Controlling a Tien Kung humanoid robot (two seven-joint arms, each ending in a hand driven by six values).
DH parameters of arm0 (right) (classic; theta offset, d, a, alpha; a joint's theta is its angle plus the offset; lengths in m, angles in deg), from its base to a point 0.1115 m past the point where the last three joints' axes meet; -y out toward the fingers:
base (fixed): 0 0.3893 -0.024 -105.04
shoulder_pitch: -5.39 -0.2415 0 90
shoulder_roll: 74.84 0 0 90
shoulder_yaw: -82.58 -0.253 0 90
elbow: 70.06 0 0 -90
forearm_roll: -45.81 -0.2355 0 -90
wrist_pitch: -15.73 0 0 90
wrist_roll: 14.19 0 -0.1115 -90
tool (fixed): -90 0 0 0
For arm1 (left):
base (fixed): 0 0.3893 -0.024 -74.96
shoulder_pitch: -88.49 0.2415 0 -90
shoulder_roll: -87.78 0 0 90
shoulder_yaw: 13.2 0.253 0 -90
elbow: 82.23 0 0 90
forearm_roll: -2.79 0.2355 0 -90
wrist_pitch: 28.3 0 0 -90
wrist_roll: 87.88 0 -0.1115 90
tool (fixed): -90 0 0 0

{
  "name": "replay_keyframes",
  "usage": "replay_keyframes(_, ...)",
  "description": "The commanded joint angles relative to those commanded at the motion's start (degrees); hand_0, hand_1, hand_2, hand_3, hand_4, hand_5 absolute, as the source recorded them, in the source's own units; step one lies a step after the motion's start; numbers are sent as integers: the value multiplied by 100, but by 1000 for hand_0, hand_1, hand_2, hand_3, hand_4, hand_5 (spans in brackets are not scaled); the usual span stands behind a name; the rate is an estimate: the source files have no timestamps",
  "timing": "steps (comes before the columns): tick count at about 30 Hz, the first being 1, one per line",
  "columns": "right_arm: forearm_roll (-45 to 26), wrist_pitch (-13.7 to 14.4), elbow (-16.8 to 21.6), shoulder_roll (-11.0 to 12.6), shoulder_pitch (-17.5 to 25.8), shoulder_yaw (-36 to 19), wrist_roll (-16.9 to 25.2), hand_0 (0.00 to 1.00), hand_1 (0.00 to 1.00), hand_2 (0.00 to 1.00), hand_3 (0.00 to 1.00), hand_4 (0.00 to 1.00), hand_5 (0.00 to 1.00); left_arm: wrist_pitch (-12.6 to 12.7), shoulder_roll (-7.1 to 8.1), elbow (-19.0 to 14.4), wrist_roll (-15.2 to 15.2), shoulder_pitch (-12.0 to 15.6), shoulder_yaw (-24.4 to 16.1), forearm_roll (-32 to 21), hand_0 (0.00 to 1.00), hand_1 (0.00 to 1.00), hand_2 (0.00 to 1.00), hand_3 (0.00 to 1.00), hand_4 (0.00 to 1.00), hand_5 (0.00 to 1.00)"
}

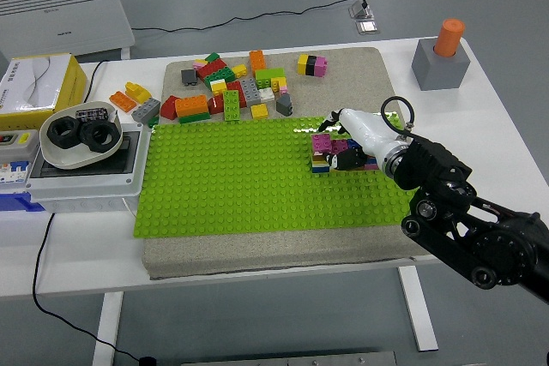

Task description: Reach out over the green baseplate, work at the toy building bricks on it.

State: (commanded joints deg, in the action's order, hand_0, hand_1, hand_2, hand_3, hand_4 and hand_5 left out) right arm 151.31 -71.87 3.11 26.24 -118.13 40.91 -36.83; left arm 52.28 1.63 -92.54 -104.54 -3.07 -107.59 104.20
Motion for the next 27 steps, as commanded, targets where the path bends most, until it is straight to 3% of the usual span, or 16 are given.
replay_keyframes(15,76,-118,235,76,46,-111,-32,731,728,824,713,706,122,3,2,0,20,2,-7,7,724,526,597,705,945,998)
replay_keyframes(23,117,-88,740,219,303,-276,113,732,730,832,745,735,129,16,-6,0,37,10,17,8,724,525,597,704,945,998)
replay_keyframes(24,228,-35,844,245,344,-288,139,742,734,829,710,839,359,17,-7,0,35,10,16,8,724,523,596,704,946,998)
replay_keyframes(27,591,117,1104,304,430,-278,187,742,734,829,710,839,359,15,-12,0,29,11,8,12,724,523,596,704,946,998)
